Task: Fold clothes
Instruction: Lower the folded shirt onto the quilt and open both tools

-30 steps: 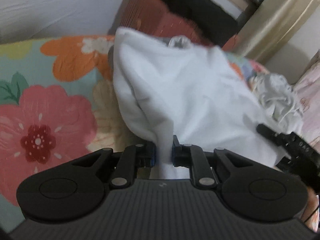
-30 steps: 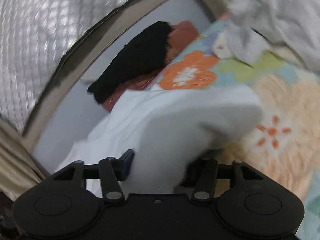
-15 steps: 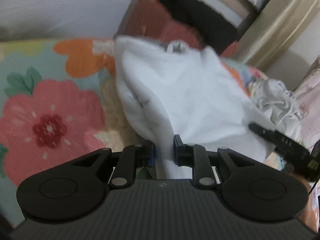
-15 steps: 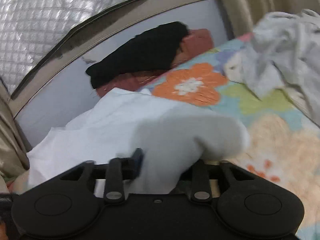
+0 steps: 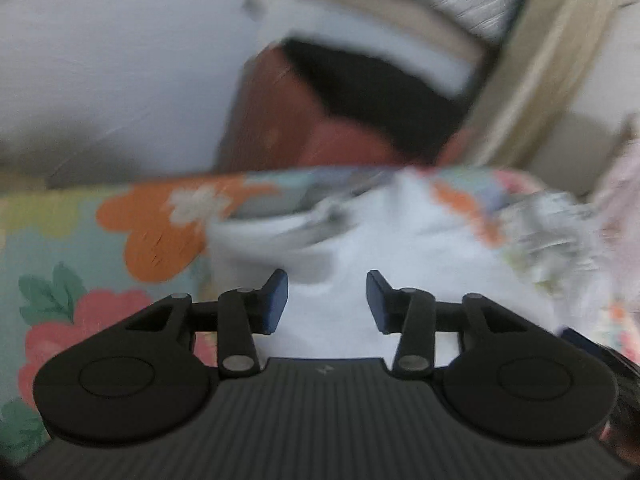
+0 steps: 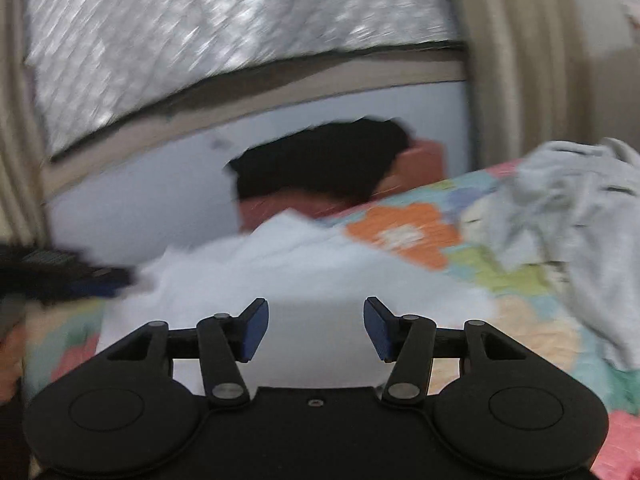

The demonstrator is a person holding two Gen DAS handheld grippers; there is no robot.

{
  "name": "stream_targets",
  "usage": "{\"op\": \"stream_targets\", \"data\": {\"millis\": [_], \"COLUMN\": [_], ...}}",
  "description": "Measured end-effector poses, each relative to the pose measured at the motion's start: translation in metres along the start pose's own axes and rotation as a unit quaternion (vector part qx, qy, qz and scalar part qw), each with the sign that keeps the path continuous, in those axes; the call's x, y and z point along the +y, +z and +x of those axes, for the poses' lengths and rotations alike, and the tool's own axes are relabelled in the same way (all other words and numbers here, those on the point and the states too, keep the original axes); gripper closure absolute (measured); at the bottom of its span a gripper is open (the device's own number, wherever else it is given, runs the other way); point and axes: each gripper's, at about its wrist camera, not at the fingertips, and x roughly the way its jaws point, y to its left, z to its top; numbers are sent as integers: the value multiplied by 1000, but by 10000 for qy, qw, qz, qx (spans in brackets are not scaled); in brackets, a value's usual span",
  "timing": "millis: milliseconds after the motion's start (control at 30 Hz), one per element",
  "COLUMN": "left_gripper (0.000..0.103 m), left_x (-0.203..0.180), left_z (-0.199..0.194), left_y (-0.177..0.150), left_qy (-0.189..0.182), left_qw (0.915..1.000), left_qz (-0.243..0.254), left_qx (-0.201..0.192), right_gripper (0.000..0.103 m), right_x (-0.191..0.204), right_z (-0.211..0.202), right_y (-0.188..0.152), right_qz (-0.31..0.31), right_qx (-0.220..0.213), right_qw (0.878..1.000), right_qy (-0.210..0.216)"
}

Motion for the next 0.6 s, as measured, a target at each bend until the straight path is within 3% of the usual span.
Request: {"op": "stream_targets", "data": {"millis": [100, 300, 367, 433, 600], "left_gripper": [64, 57, 50, 36, 28], "left_x": [6, -17, -33, -50, -107], "left_z": [29, 8, -16, -37, -103], "left_y": [-6, -8, -12, -16, -40], "left_qy": [134, 534, 555, 574, 609], "left_qw": [9996, 9967, 9961, 9948, 9900], "left_qz": [50, 485, 625, 810, 1236], "left_qx": [244, 369, 293, 242, 294], "right_gripper": [42, 41, 40, 40, 39], "right_x": [12, 19, 19, 13, -11], "right_z": [25, 24, 11, -12, -93], "right_y": [-19, -25, -21, -18, -19], "right_qz": [-426, -564, -523, -367, -209], "right_qx": [355, 435, 460, 425, 55], "right_qw": [9984, 9968, 9968, 9975, 9977], "right_qy": [-133, -374, -395, -437, -643]}}
